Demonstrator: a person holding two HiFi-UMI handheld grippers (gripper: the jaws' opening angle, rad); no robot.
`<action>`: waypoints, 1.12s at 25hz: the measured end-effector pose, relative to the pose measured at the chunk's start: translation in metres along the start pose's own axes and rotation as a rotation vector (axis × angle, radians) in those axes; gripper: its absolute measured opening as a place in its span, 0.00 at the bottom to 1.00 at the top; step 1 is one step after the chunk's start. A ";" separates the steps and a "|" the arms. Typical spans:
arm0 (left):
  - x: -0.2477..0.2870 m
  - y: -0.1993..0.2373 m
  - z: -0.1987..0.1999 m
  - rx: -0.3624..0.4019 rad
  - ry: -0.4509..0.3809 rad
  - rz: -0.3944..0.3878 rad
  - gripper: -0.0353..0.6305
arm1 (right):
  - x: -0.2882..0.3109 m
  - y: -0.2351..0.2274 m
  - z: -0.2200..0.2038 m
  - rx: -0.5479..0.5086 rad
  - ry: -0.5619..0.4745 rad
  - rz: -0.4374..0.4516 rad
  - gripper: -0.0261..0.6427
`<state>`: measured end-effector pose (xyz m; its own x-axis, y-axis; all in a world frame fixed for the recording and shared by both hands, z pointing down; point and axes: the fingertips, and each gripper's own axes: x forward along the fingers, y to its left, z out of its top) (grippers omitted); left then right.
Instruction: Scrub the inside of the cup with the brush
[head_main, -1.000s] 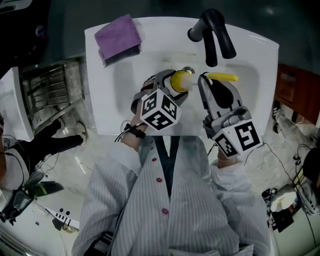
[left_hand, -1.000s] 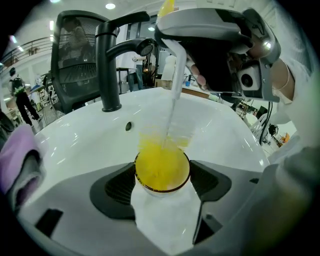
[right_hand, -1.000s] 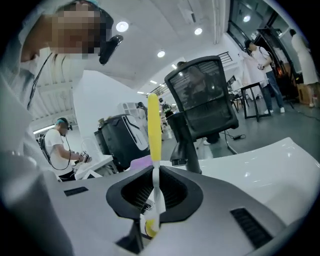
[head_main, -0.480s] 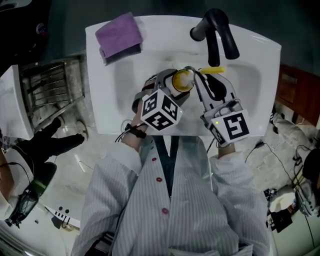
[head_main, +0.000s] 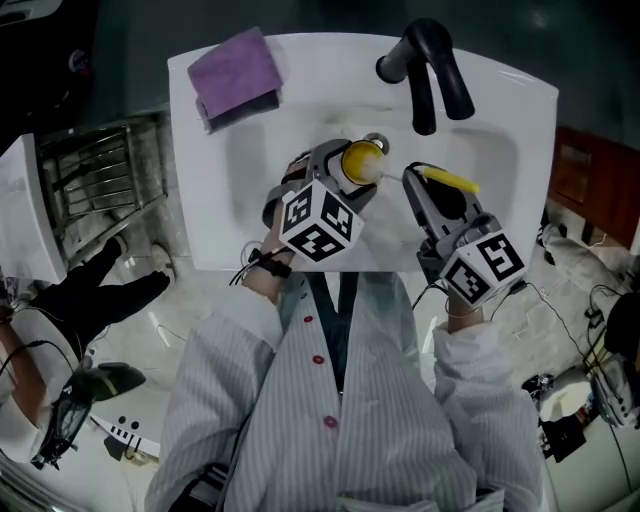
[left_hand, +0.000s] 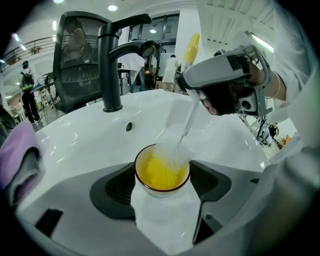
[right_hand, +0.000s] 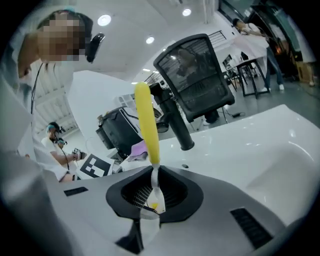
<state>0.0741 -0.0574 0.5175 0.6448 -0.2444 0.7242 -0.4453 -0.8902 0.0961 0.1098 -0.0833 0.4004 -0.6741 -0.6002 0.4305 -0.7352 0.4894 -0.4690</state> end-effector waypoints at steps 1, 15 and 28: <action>0.000 0.000 0.000 0.001 0.001 -0.001 0.58 | -0.001 0.001 0.000 0.033 0.003 0.008 0.12; -0.002 -0.001 0.003 0.012 -0.007 -0.007 0.58 | 0.039 0.052 0.018 -0.031 0.084 0.088 0.16; -0.003 -0.001 0.004 0.018 -0.022 -0.005 0.58 | 0.064 0.000 0.030 -0.137 0.074 0.024 0.12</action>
<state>0.0746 -0.0575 0.5122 0.6605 -0.2481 0.7086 -0.4310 -0.8981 0.0872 0.0685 -0.1406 0.4045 -0.6913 -0.5418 0.4781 -0.7182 0.5880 -0.3722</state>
